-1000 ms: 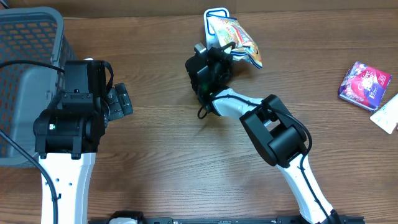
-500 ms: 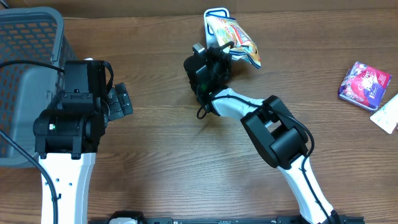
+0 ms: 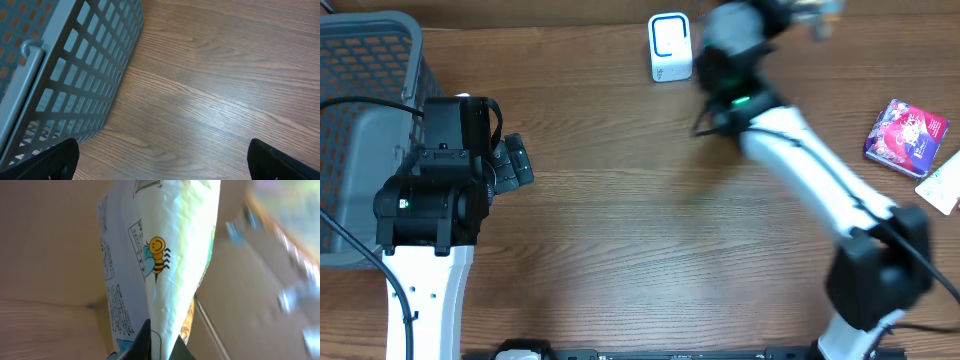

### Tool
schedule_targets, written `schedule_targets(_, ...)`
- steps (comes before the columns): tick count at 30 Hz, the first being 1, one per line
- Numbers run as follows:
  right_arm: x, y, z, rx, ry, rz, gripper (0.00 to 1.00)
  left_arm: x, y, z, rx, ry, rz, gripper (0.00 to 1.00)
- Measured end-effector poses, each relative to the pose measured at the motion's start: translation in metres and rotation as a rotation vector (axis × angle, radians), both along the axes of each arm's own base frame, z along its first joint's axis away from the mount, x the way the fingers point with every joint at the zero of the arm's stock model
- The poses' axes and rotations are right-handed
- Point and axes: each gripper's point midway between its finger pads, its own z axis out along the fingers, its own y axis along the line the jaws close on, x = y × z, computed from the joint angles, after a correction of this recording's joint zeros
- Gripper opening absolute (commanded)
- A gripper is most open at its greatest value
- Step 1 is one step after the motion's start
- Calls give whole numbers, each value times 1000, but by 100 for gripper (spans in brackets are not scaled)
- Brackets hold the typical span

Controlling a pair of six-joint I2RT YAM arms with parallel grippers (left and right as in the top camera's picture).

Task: Scan the item barcode
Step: 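Carry the snack bag to the right table edge and release it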

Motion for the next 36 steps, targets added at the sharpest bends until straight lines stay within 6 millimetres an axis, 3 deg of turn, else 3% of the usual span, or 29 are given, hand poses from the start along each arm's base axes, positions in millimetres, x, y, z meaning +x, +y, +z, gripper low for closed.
schedule_targets(3, -13, -67, 10, 84, -96, -168, 4, 0, 0, 0, 0, 0, 0, 100)
schedule_targets(5, -19, -106, -1, 109, -97, -278, 4, 0, 0, 0, 0, 0, 0, 100)
schedule_targets(10, -45, -185, -67, 121, 74, -501, 4, 0, 0, -1, 0, 3, 0, 100)
schedule_targets(14, -75, -219, -137, 273, 222, -534, 4, 0, 0, -1, 0, 4, 0, 100)
schedule_targets(17, -85, -238, -180, 552, 120, -564, 4, 0, 0, -1, 0, 5, 0, 100)
schedule_targets(20, -98, -262, -212, 788, 2, -637, 4, 0, 0, -1, 0, 4, 0, 100)
schedule_targets(27, -168, -315, -316, 1138, -145, -882, 5, 0, 0, -1, 0, 4, 0, 100)
schedule_targets(28, -174, -315, -324, 1157, -145, -897, 17, 0, 0, -1, 0, 4, 0, 100)
schedule_targets(31, -183, -310, -346, 1228, -151, -913, 75, 0, 0, -1, 0, 4, 0, 100)
schedule_targets(32, -182, -309, -347, 1244, -154, -910, 100, 0, 0, -1, 0, 4, 0, 100)
schedule_targets(36, -173, -301, -343, 1302, -127, -884, 100, 0, 0, -1, 0, 3, 0, 100)
